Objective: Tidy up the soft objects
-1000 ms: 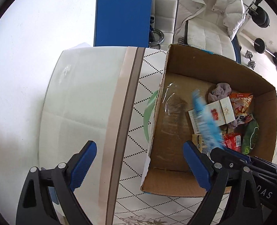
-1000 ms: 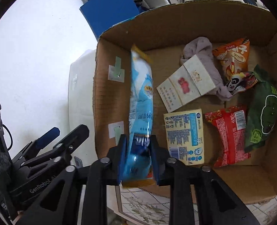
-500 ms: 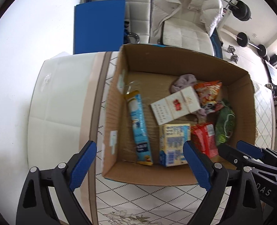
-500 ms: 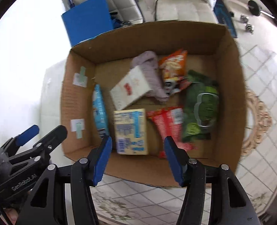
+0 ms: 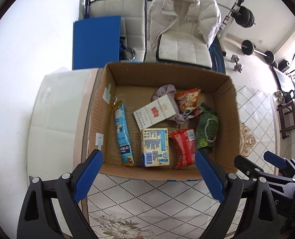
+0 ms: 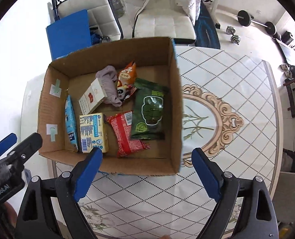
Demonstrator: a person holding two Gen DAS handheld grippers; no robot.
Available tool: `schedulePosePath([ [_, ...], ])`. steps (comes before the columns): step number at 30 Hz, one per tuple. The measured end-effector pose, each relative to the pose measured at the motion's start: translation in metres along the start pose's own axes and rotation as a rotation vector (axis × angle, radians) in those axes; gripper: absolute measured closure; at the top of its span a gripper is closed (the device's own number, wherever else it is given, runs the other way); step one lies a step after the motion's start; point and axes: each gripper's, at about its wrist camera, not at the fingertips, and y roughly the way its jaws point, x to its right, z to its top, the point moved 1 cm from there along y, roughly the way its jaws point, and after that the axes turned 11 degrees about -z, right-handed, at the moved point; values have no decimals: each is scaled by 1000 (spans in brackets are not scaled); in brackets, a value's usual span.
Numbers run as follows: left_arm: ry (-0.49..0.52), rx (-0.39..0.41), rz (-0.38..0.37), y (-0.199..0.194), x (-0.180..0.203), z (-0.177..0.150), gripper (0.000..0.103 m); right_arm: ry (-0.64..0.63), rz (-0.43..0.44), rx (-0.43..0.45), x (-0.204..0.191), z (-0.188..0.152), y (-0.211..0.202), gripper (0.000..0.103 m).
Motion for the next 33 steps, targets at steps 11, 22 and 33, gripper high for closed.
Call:
schedulePosePath([
  [11, 57, 153, -14, -124, 52, -39, 8, 36, -23, 197, 57, -57, -141, 10],
  [22, 66, 203, -23, -189, 72, -74, 8, 6, -61, 321, 78, -108, -237, 10],
  [33, 70, 214, -13, -201, 78, -97, 8, 52, -85, 368, 98, -124, -263, 10],
])
